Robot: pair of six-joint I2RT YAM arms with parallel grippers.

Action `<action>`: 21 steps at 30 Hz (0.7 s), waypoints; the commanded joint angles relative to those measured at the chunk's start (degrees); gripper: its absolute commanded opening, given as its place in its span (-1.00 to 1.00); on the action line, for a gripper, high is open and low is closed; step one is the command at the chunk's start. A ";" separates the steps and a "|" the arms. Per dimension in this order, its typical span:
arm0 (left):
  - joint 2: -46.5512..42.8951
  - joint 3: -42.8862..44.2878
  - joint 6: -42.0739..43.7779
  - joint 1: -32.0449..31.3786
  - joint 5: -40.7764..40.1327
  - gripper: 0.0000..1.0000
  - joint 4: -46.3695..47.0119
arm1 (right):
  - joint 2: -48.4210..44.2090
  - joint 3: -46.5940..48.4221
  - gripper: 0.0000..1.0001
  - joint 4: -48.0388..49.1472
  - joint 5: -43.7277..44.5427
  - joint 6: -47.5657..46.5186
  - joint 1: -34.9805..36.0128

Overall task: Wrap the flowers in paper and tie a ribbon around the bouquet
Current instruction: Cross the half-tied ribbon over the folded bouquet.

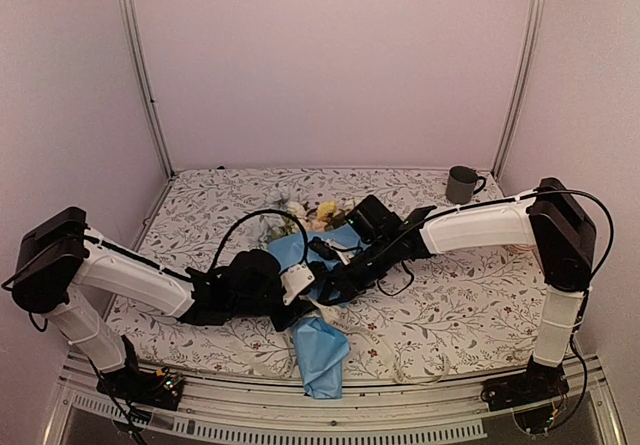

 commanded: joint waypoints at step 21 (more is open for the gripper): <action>-1.35 -2.06 -1.61 0.35 -1.45 -0.09 3.75 | 2.53 0.24 -0.49 4.08 3.26 1.66 0.09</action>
